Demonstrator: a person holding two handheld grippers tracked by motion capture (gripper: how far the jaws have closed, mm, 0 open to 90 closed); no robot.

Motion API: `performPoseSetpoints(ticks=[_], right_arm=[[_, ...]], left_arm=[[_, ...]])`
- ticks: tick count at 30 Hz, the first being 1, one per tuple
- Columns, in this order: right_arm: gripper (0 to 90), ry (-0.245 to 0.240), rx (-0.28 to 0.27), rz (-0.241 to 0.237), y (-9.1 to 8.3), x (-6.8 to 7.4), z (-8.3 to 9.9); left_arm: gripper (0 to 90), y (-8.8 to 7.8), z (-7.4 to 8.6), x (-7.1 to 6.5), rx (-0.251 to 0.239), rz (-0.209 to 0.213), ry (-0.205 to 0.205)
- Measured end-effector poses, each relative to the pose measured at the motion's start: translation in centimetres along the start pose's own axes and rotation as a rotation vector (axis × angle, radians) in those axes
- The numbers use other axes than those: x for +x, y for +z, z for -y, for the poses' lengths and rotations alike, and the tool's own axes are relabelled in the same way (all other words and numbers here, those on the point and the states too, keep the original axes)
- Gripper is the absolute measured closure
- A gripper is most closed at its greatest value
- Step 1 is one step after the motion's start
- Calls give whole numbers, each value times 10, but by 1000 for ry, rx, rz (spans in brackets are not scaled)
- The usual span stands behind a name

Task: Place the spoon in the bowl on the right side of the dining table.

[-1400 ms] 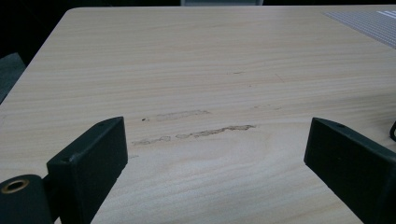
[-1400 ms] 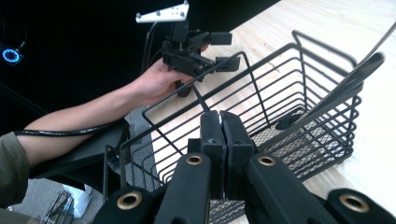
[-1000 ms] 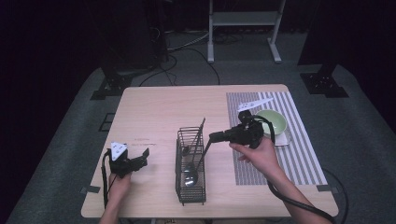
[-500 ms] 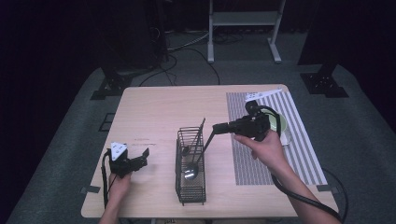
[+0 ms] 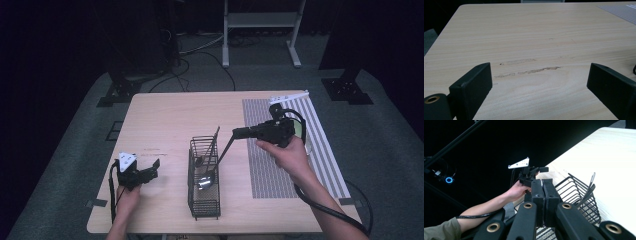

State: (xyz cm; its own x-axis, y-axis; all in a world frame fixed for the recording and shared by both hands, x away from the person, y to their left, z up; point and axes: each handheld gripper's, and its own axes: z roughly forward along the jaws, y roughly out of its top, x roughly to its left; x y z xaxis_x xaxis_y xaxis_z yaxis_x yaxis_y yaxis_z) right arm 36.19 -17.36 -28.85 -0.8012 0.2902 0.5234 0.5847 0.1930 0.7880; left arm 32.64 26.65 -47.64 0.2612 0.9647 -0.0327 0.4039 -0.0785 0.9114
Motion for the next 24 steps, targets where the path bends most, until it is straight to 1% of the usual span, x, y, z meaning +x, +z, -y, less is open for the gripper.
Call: performPoseSetpoints(ticks=[3,14,24], right_arm=[[889,7,-18,-4,-5,-1,-2],[889,12,-44,5,-19,-4,-3],[889,40,-79,9,-35,-10,0]], left_arm=[[52,0,0,0,0,0,1],[52,0,0,-1,1,-1,8],[52,0,0,-1,5,-3,16]])
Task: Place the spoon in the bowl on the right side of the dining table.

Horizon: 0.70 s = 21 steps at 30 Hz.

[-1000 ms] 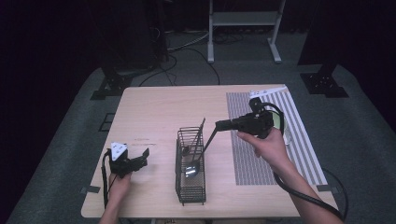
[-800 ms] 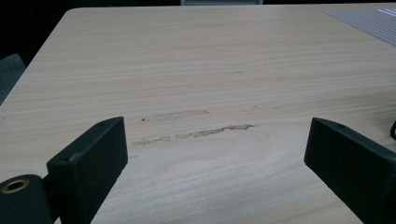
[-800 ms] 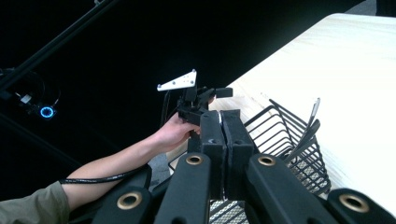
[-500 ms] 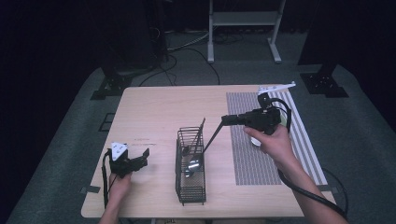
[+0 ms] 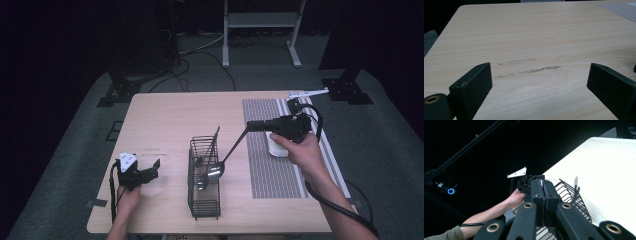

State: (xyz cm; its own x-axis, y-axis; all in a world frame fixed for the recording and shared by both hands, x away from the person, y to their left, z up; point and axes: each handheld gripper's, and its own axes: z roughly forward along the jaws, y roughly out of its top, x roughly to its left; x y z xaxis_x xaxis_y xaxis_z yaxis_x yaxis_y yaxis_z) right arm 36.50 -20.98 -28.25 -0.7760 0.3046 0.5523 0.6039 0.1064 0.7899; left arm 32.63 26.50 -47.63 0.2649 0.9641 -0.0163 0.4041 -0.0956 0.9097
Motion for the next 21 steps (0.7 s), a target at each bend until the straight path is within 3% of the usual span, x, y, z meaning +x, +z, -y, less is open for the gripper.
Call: performPoseSetpoints(ticks=[21], right_arm=[[889,38,-36,51,-32,-16,10]], left_arm=[[52,0,0,-1,0,-1,6]])
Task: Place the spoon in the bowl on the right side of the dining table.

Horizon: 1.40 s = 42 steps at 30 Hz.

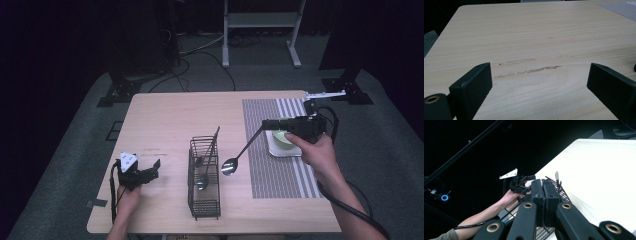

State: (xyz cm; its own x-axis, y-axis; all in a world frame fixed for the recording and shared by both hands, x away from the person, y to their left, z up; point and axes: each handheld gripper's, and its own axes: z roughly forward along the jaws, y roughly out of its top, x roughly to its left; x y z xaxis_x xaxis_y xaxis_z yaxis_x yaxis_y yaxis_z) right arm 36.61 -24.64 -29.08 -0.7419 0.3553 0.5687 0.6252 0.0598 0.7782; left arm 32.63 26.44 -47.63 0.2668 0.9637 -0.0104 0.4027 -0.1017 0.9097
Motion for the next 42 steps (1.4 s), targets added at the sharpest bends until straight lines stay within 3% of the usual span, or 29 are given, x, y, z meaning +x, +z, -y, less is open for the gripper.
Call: performPoseSetpoints(ticks=[26,42], right_arm=[[889,48,-22,56,-18,-26,16],[889,123,-62,124,-37,-53,28]], left_arm=[[52,0,0,-1,2,-2,1],[52,0,0,-1,2,-3,4]])
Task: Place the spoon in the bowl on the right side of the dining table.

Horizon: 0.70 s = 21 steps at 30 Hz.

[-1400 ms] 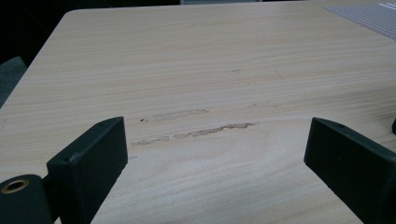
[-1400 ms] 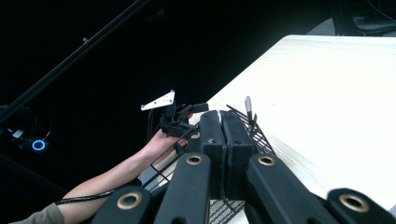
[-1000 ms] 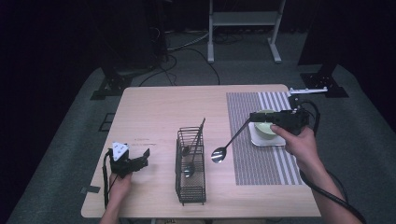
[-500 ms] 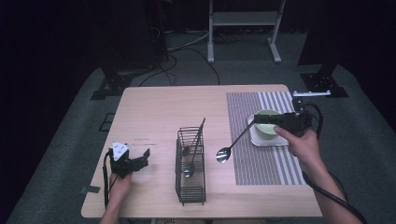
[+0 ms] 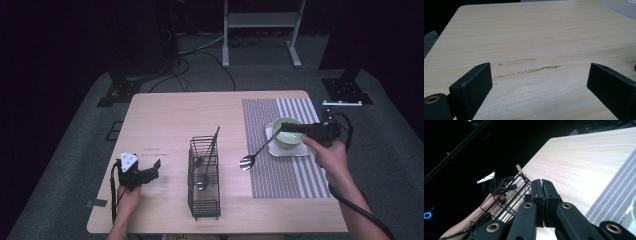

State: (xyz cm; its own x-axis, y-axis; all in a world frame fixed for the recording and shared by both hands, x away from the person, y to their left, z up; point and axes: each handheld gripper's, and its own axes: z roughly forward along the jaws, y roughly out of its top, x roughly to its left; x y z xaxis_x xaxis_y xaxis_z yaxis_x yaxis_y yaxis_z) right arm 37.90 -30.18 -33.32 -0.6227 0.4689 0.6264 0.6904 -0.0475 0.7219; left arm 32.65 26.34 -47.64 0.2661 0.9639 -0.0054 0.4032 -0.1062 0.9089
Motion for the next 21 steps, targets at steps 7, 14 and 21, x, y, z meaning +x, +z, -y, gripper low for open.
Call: performPoseSetpoints(ticks=[7,14,21], right_arm=[[889,15,-15,27,-6,-10,3],[889,35,-31,47,-11,-17,4],[889,56,-58,62,-17,-25,6]], left_arm=[[53,0,0,0,1,0,1],[52,0,0,0,0,0,1],[52,0,0,0,2,-2,3]])
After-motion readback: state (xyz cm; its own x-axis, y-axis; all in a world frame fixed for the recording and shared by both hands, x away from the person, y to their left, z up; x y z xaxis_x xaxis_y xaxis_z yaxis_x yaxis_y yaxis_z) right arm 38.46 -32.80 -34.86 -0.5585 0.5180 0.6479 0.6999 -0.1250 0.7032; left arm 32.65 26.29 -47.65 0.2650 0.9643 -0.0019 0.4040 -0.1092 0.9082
